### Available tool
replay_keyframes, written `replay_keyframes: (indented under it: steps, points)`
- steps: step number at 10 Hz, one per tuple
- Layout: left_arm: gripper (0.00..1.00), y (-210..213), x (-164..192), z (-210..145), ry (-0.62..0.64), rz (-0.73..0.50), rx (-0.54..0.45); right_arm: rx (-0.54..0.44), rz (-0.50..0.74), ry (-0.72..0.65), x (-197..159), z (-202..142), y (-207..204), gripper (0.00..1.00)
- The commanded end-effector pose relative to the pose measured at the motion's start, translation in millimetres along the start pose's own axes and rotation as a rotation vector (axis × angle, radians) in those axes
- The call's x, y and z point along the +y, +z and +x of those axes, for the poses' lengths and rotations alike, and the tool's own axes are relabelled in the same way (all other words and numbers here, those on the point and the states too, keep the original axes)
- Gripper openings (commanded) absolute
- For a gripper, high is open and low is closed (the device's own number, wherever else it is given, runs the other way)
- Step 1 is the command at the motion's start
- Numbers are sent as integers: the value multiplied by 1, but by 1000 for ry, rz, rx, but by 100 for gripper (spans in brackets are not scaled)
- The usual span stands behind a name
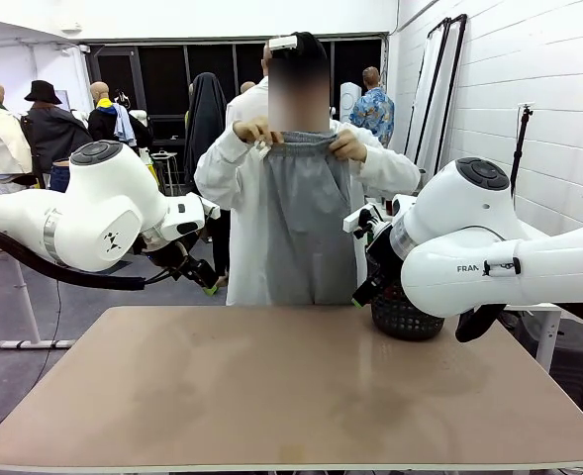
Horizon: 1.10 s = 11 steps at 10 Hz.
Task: Fold the training pants.
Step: Grab both ends of the Training pants handed by a person.
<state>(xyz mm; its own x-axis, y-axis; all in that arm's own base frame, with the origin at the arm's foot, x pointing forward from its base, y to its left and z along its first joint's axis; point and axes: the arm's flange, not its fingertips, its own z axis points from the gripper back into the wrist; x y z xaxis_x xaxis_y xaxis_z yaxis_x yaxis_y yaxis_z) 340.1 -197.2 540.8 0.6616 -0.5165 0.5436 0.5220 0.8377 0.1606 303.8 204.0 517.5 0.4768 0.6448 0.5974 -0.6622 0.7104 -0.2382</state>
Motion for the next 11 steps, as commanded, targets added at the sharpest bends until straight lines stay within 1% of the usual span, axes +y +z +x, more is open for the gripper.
replay_keyframes:
  steps: [1, 11]
  points:
    - [100, 0, 0, 0, -3, -1, 0, 0, 0, 3, 0, 0, 0, 100]
    - [100, 0, 0, 0, -3, -1, 0, 0, 0, 3, 0, 0, 0, 100]
